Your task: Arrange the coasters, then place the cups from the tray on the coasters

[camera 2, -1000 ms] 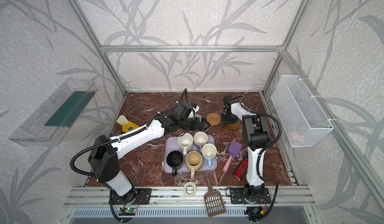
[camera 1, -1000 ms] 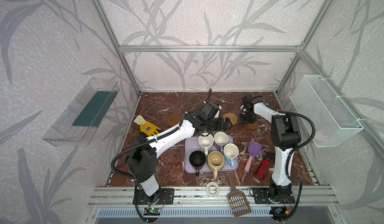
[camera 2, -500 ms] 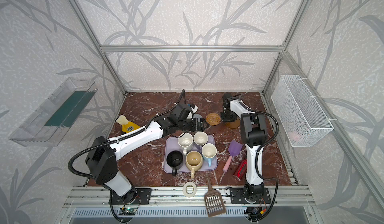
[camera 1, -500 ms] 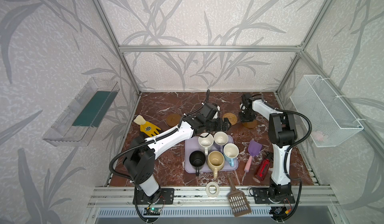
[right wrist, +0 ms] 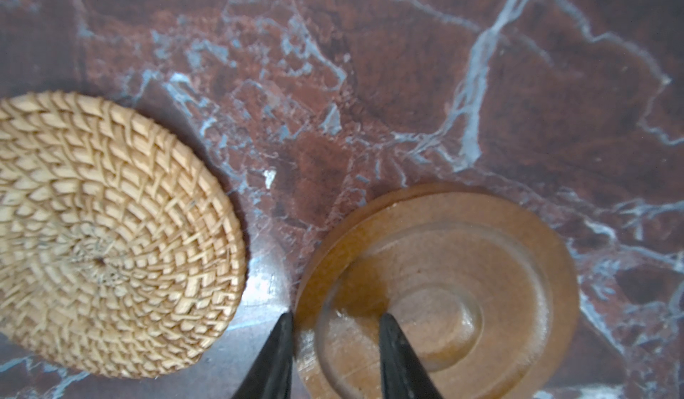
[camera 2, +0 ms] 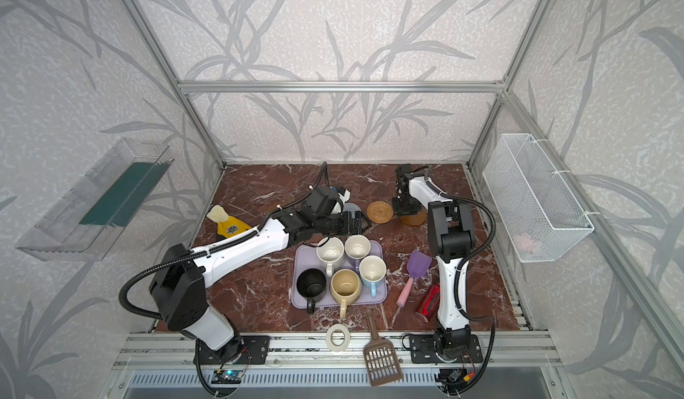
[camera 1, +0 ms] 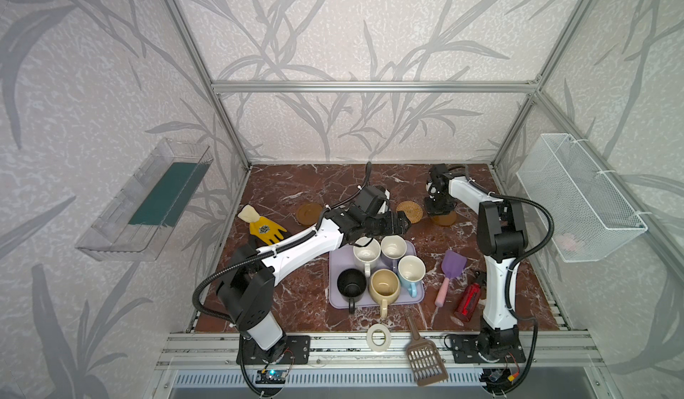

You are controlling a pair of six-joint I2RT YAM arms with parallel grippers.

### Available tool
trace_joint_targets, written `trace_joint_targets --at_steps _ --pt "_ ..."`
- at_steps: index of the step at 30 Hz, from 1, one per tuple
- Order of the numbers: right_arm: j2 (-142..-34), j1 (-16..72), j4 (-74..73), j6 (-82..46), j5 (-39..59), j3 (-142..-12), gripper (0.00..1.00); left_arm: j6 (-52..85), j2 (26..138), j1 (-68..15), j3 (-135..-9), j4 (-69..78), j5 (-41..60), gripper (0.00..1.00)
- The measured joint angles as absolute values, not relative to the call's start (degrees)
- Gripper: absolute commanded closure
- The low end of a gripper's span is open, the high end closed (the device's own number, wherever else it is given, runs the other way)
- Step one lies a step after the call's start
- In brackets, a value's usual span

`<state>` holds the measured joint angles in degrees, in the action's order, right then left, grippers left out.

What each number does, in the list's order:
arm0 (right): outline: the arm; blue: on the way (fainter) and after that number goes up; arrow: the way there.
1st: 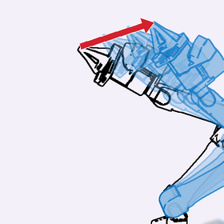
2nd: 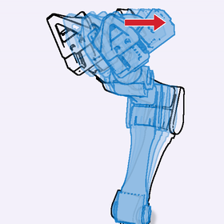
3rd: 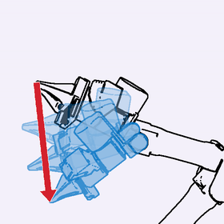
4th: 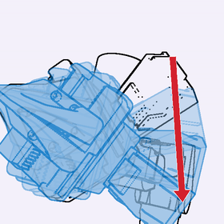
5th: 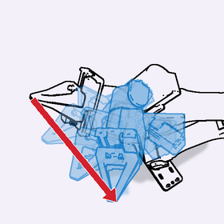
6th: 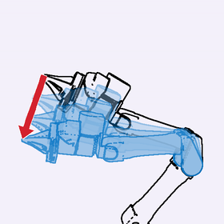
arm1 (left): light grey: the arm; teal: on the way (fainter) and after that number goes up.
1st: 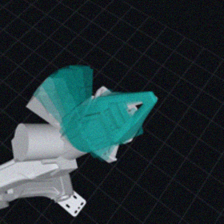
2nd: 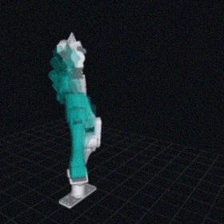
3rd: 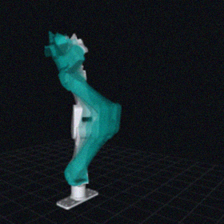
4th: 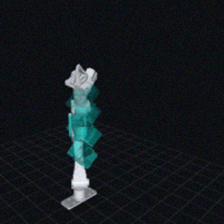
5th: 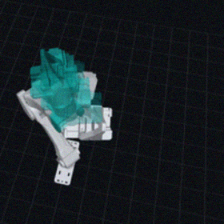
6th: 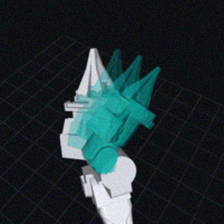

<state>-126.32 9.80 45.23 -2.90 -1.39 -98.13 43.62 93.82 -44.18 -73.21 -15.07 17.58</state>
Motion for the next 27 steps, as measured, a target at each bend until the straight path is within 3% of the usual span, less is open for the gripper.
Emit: trace_joint_targets --at_steps 10,14,22,27 --pt "-125.8 9.9 43.7 -2.7 -1.6 -96.8 0.66 43.6 93.1 -44.2 -72.8 -14.7 17.3 0.02" --pt "-125.6 10.0 43.5 -2.6 -1.7 -96.6 0.62 43.6 92.9 -44.2 -72.2 -14.7 16.9 0.02" --pt "-125.3 10.2 42.0 -1.9 -1.3 -95.7 0.46 43.6 90.8 -44.0 -71.1 -14.7 16.3 0.02" --pt "-122.4 10.9 41.4 -1.8 -1.5 -92.9 0.22 43.5 89.7 -43.7 -70.3 -14.7 16.1 0.02"
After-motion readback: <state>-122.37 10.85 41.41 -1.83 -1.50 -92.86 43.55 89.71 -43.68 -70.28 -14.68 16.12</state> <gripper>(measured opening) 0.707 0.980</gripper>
